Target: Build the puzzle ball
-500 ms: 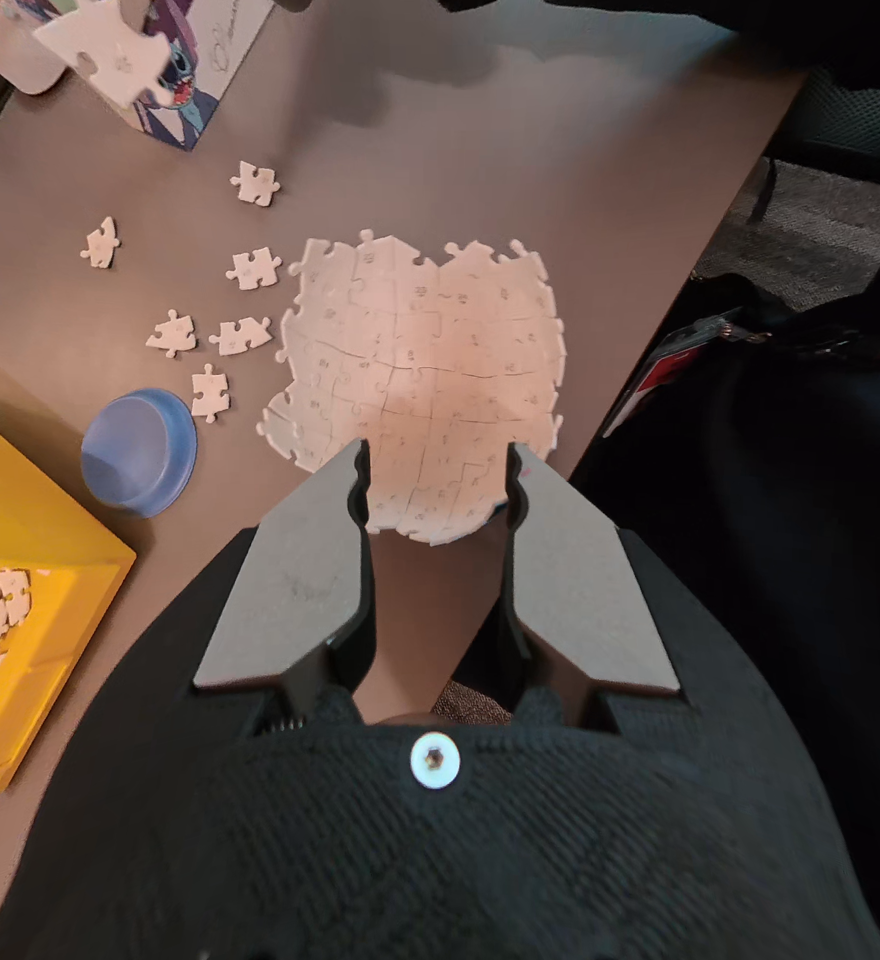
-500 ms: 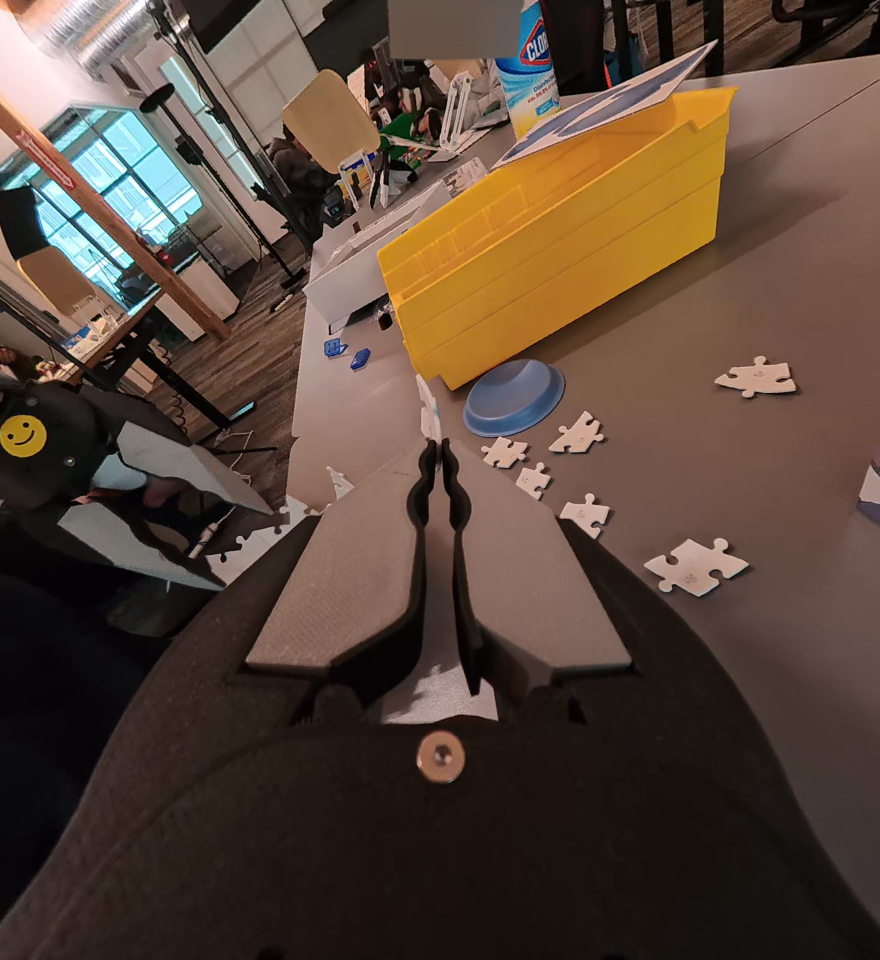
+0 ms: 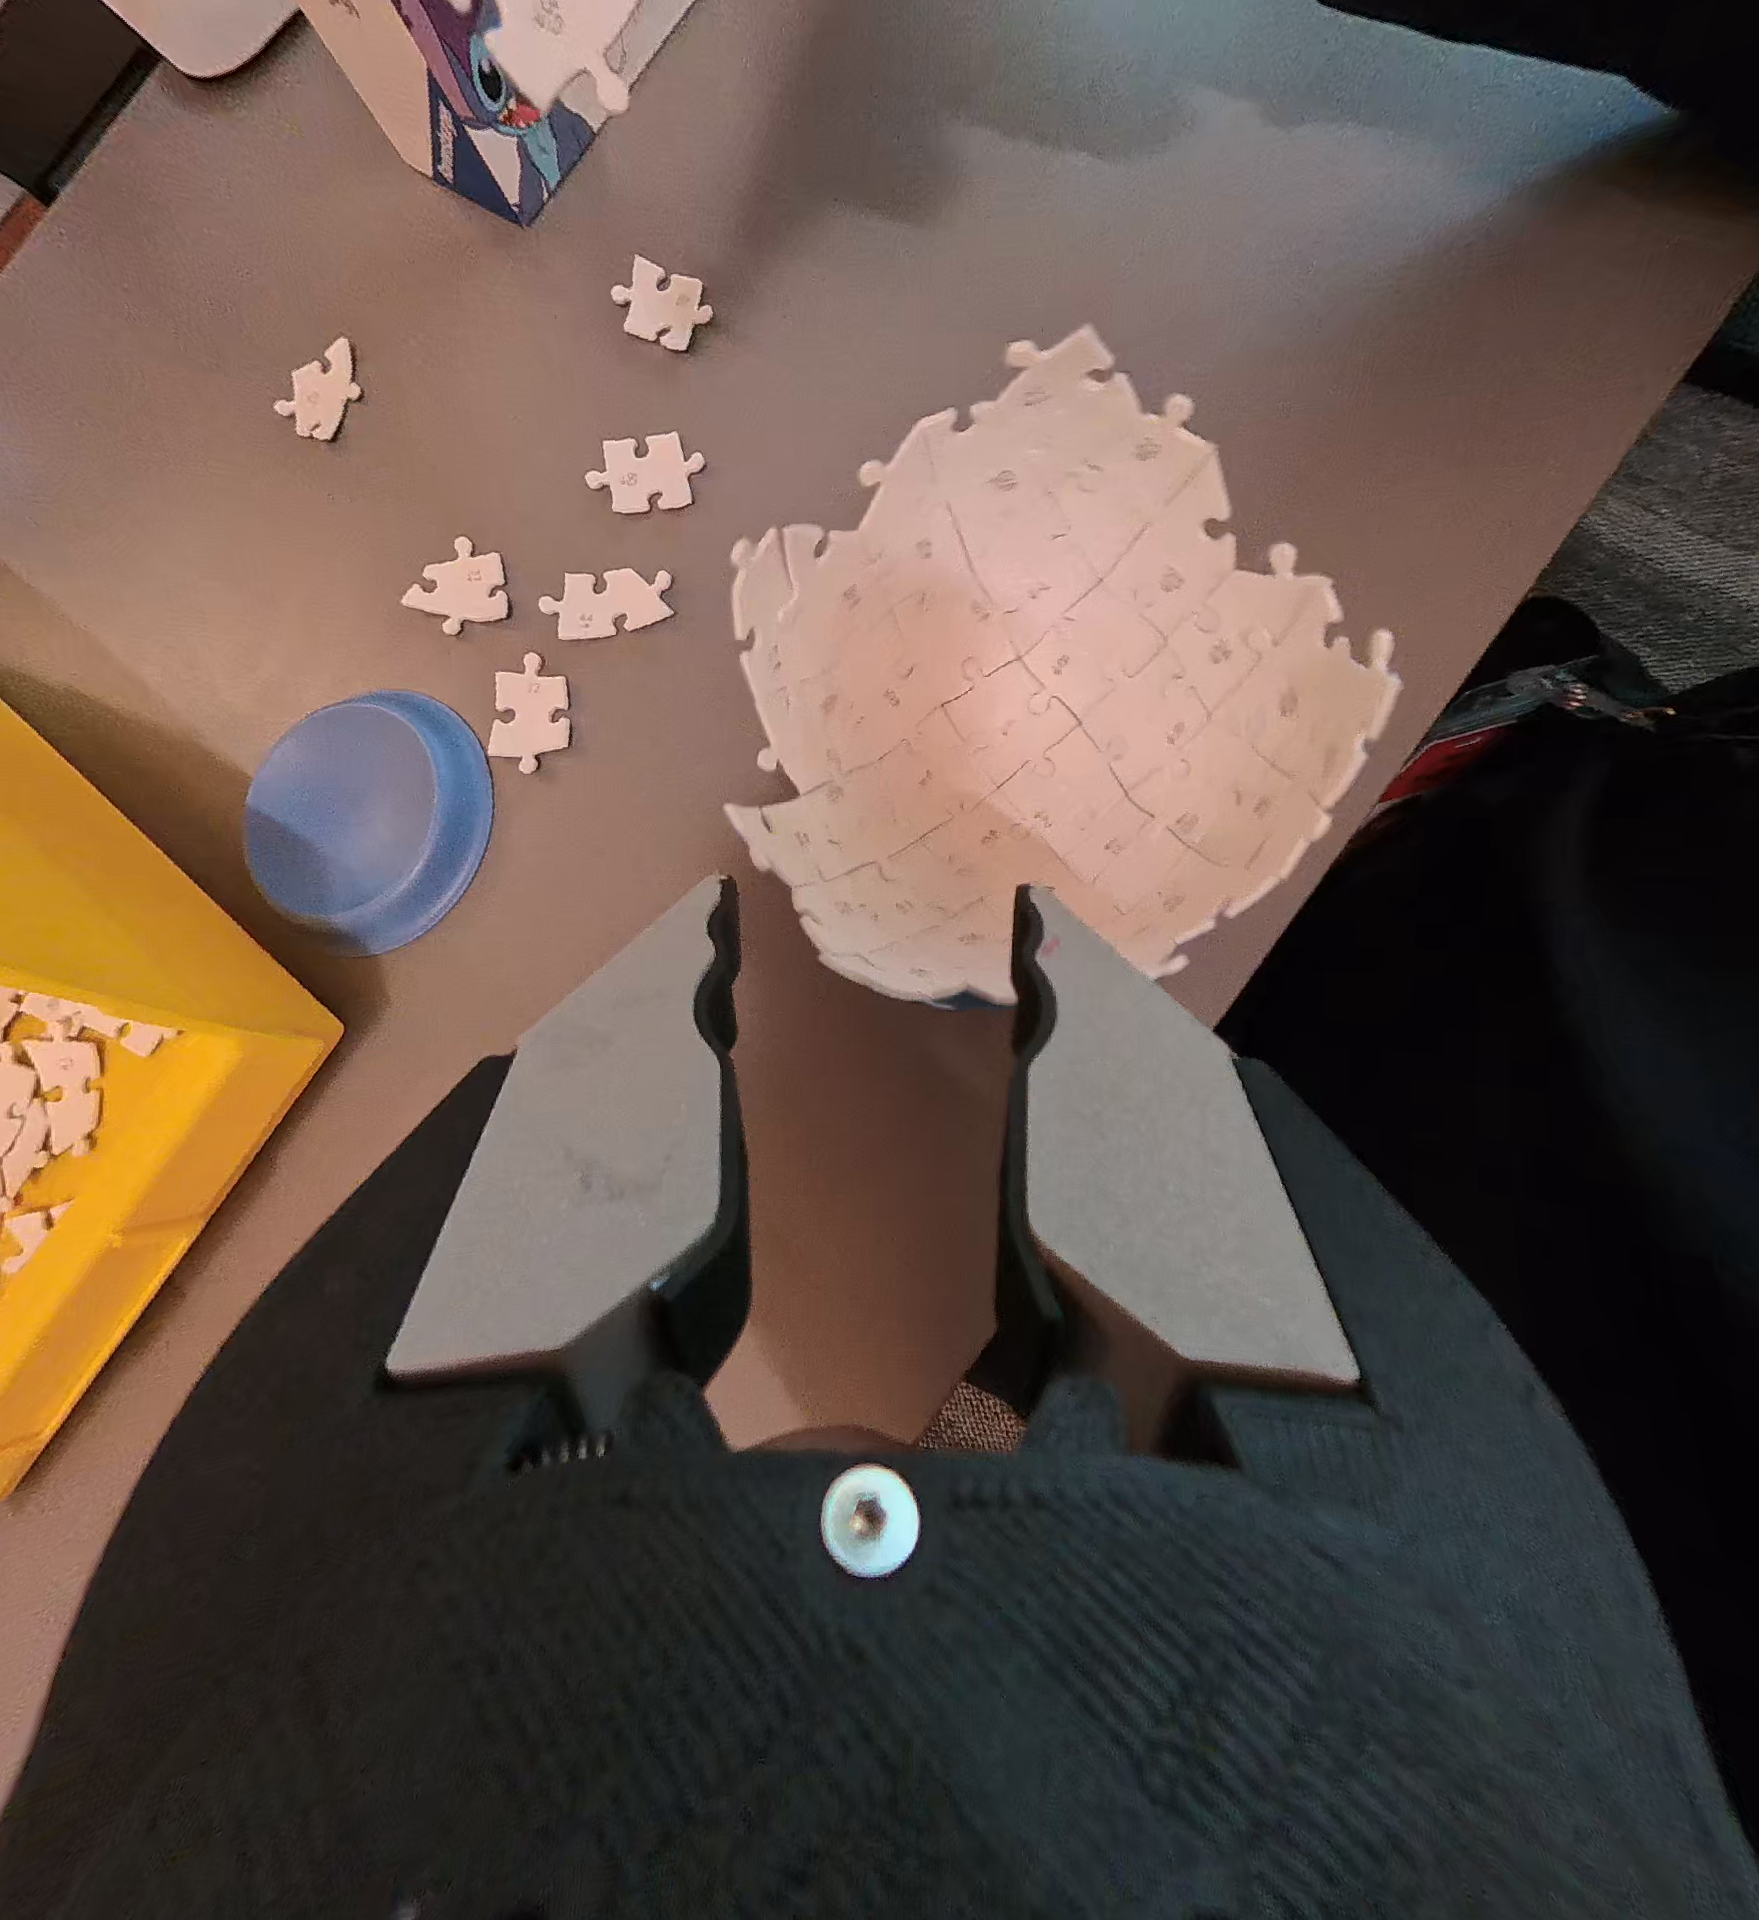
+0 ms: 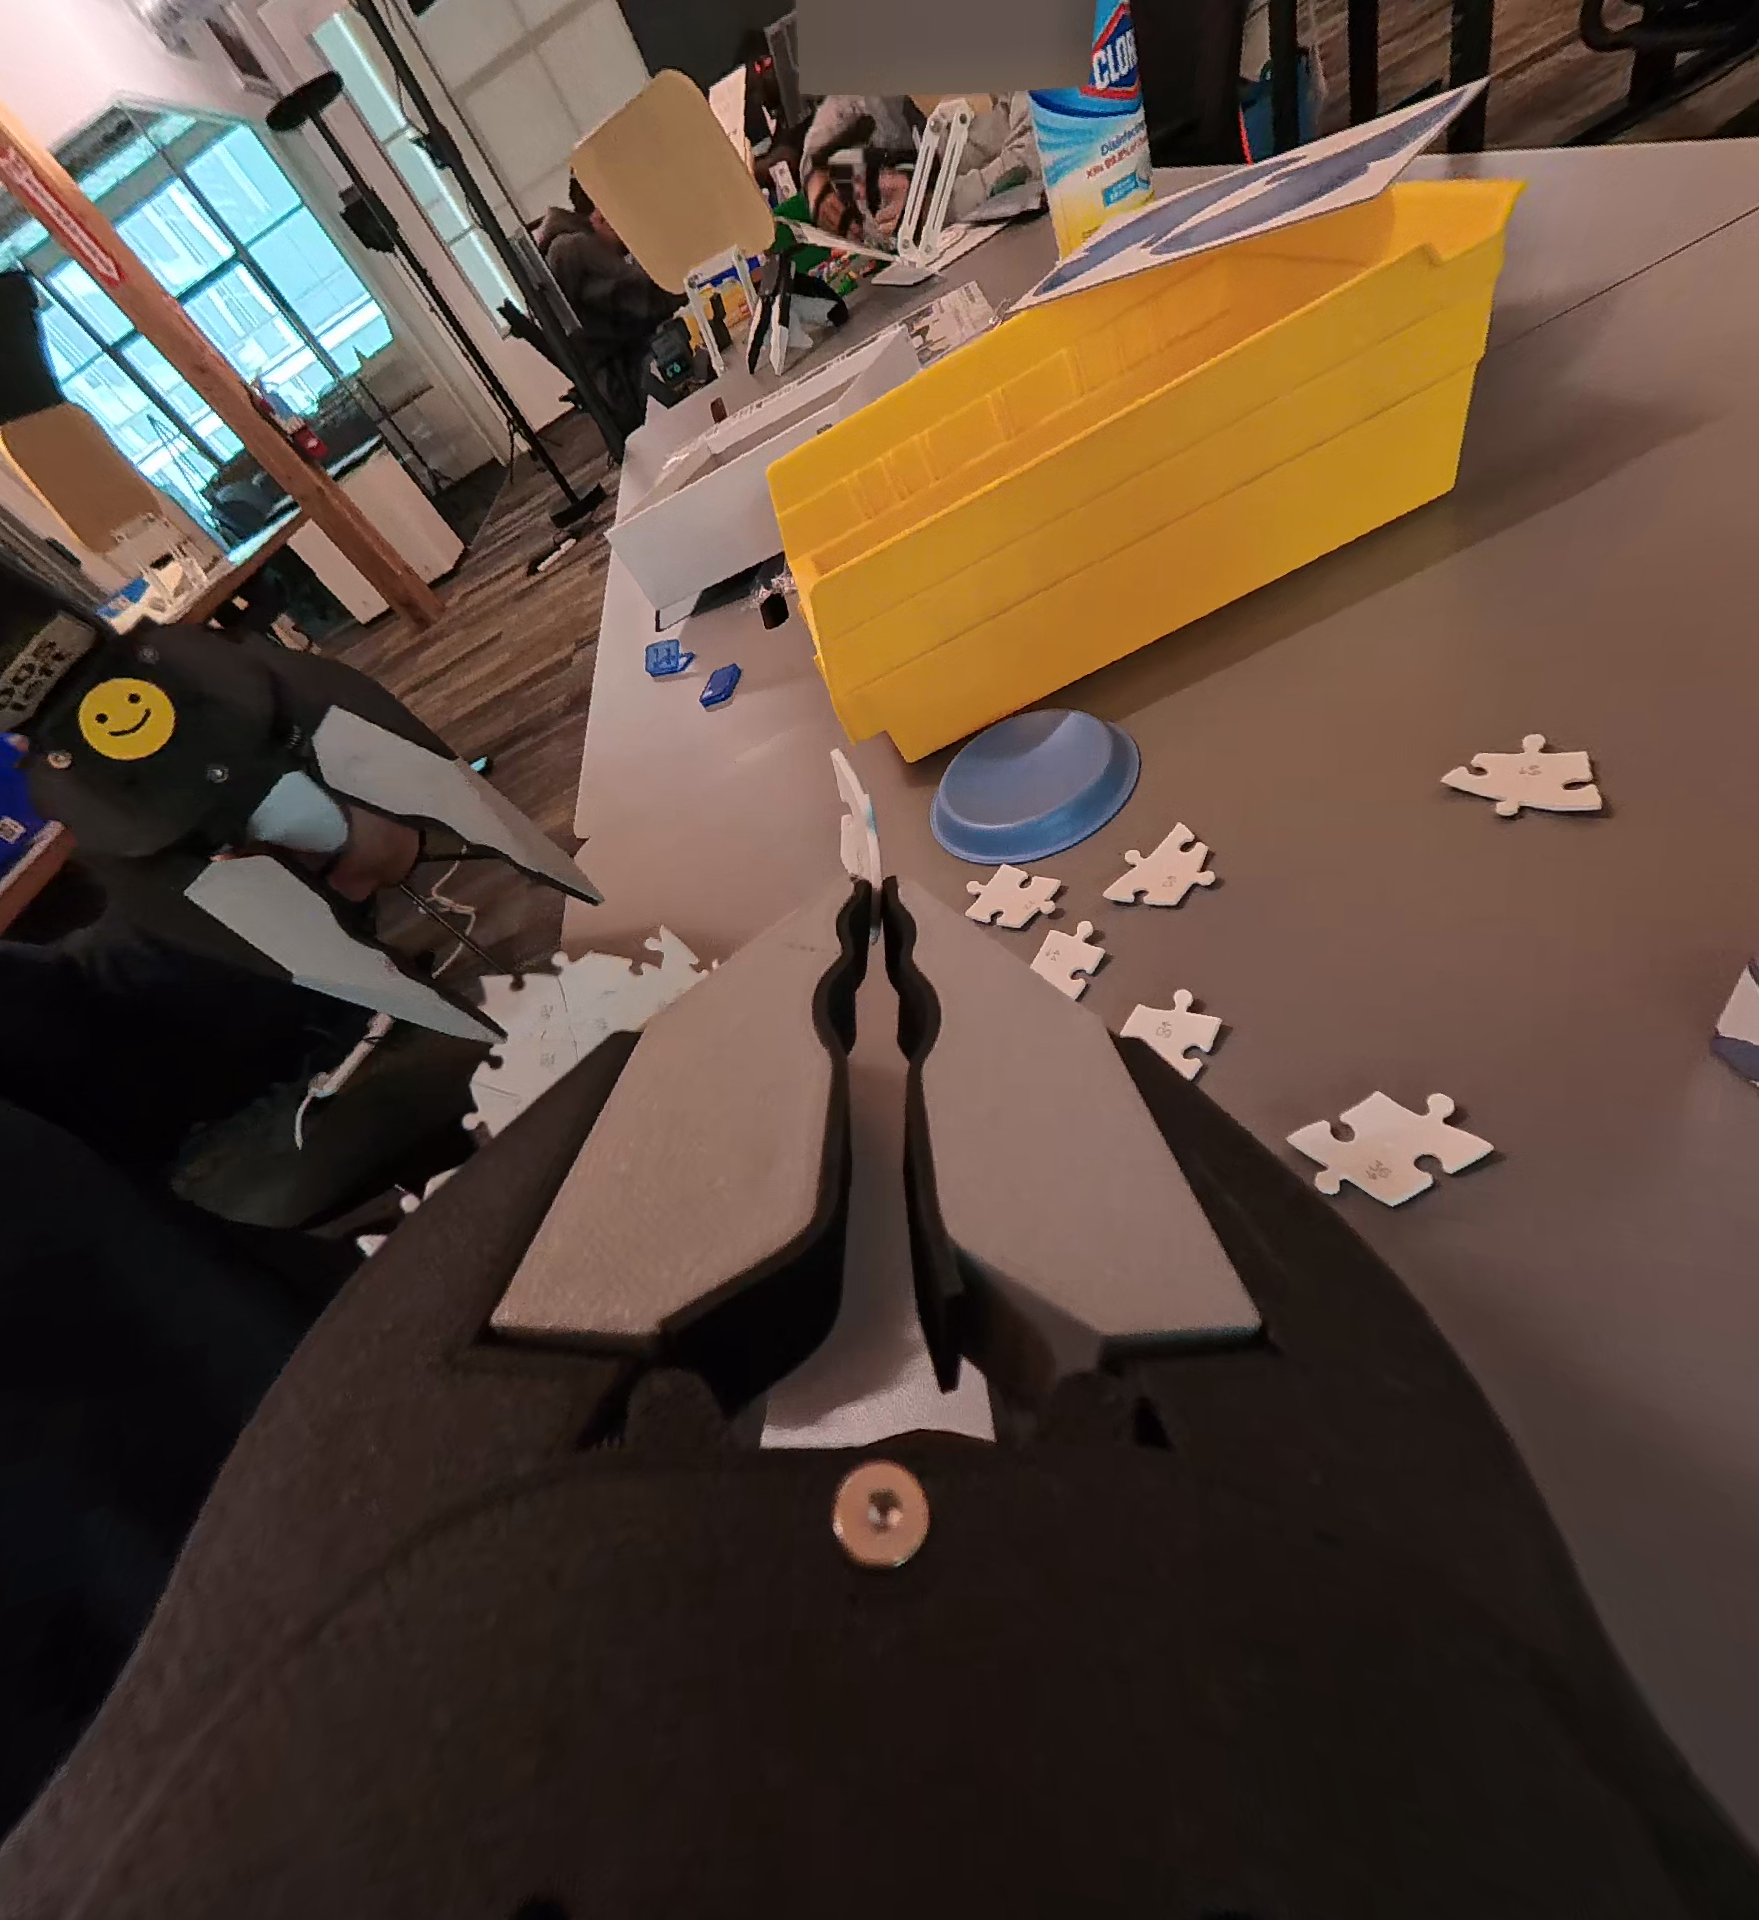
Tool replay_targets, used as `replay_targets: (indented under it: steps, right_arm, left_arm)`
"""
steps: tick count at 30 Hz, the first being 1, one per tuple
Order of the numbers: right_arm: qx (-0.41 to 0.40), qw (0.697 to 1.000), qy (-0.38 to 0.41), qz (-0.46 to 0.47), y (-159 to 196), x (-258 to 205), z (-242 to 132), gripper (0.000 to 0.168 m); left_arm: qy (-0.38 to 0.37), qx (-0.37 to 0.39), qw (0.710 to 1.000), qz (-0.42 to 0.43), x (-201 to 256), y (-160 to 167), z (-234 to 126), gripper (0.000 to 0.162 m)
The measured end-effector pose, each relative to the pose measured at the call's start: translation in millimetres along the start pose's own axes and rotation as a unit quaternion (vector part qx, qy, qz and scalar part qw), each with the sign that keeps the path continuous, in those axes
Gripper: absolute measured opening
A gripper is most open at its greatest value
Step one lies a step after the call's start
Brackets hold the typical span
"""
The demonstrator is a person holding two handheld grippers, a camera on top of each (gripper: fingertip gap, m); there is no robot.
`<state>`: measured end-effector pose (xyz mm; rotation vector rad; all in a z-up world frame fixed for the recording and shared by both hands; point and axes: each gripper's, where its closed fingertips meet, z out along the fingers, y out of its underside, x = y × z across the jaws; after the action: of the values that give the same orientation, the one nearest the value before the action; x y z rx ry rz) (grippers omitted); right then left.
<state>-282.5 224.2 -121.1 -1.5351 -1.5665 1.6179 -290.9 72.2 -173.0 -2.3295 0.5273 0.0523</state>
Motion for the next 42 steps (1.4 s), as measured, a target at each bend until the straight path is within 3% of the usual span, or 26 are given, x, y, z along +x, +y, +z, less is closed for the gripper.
replay_targets:
  steps: [19,26,30,36,42]
  right_arm:
    - [-0.01,1.0,-0.004,-0.01,2.3,-3.6,-0.1,0.0]
    - [-0.061,0.996,-0.023,-0.066,7.2,-16.8,0.4,0.0]
    - [-0.123,0.981,-0.031,-0.146,6.1,-33.8,0.8,0.0]
    - [-0.22,0.95,-0.06,-0.213,8.0,-62.2,14.4,0.0]
    - [-0.234,0.946,-0.057,-0.218,10.5,-66.4,24.1,0.0]
  left_arm:
    - [0.03,-0.006,0.999,-0.009,-3.0,0.9,18.9,0.052]
    - [0.019,-0.003,1.0,-0.003,-12.0,-3.3,16.2,0.052]
    - [0.009,0.032,0.999,-0.001,-26.7,-28.8,-0.5,0.05]
    - [0.039,0.115,0.992,-0.012,-38.2,-97.2,-11.9,0.042]
    - [0.093,0.077,0.992,-0.046,-38.1,-95.6,21.1,0.043]
